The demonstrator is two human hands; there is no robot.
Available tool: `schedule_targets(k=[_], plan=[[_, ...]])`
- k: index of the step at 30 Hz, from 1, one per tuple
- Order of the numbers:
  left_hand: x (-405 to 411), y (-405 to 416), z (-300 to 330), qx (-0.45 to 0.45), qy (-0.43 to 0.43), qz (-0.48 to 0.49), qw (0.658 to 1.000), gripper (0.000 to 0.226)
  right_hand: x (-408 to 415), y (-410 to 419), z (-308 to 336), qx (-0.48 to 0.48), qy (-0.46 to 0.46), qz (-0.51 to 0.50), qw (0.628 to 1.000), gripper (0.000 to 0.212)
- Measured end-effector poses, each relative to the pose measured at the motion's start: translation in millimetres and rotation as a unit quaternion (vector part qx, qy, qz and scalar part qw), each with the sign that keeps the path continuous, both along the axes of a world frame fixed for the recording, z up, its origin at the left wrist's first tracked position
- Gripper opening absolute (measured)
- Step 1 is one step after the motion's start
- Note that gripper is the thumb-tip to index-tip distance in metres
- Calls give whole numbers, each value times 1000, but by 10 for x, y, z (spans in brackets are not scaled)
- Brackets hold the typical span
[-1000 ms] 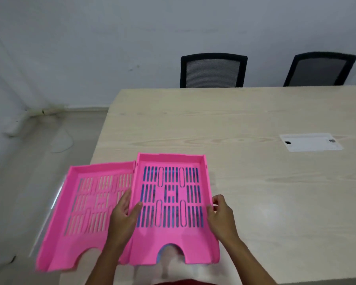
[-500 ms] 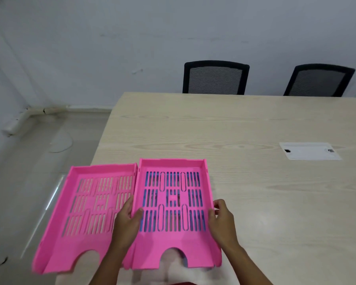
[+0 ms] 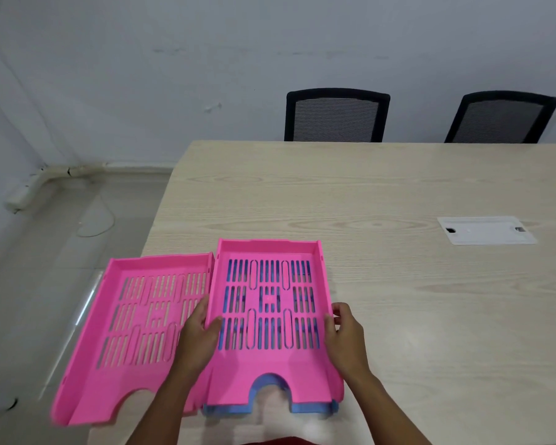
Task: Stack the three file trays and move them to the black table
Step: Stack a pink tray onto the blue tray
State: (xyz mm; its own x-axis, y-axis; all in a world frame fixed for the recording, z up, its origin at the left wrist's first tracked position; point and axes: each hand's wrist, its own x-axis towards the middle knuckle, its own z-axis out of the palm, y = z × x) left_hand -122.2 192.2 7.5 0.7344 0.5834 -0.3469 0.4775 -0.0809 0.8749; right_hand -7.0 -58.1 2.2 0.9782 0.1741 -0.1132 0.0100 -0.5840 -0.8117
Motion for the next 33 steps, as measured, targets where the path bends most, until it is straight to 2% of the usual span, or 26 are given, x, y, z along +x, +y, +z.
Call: schedule_targets(k=[9, 19, 25, 33], plan=[[63, -474, -46, -4, 7, -53, 999, 58, 196, -338, 5, -49, 4, -33, 998, 23], [201, -756, -1, -14, -3, -89, 996, 60, 374, -592, 86, -60, -16, -54, 997, 24], [191, -655, -37, -14, -5, -42, 999, 58, 296, -512, 56, -59, -8, -43, 997, 22], [206, -626, 18, -8, -8, -41, 999, 59, 255, -508, 68, -59, -5, -57, 997, 22]])
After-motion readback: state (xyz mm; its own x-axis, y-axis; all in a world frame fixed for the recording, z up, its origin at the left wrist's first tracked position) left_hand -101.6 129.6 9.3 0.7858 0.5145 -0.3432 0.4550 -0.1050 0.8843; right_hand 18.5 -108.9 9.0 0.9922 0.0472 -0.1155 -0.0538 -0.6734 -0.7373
